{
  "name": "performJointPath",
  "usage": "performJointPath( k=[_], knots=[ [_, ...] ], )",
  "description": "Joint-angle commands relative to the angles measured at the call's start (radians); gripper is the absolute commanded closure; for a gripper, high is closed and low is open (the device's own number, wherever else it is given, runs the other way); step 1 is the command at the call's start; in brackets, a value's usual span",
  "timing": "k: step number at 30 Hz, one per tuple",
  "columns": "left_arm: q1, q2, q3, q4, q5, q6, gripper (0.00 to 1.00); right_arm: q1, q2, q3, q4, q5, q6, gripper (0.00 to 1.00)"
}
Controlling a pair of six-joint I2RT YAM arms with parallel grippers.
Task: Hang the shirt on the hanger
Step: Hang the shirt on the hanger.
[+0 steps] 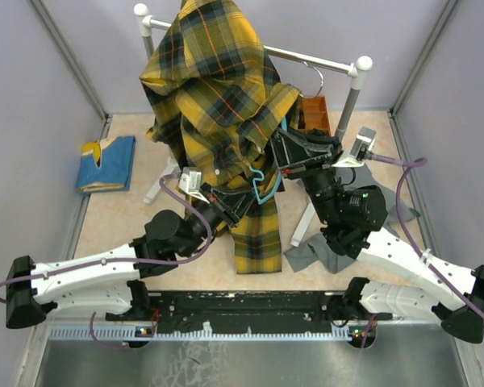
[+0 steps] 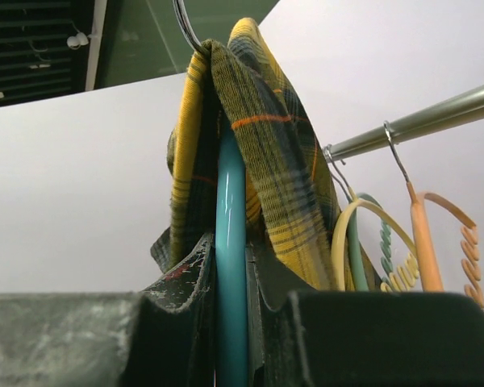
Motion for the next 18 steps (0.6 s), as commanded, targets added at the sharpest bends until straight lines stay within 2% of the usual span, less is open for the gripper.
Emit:
performJointPath(
  k=[1,5,11,18],
  knots=[
    [0.002,-0.023,-0.042,-0.092,0.089,-0.053,1.00,0.007,-0.029,0.039,0.207,0.055,-0.040,1.00],
    [0.000,-0.037,-0.047,-0.162,0.110,-0.088,1.00,0.007,-0.022,0.040,0.212,0.077,-0.067,1.00],
    [-0.021,-0.031,-0.072,-0.174,0.121,-0.131,1.00,0.007,0.001,0.034,0.240,0.140,-0.102,1.00],
    [-0.108,0.018,-0.056,-0.187,0.060,-0.142,1.00,0.007,0.038,0.036,0.276,0.154,-0.166,1.00]
  ],
)
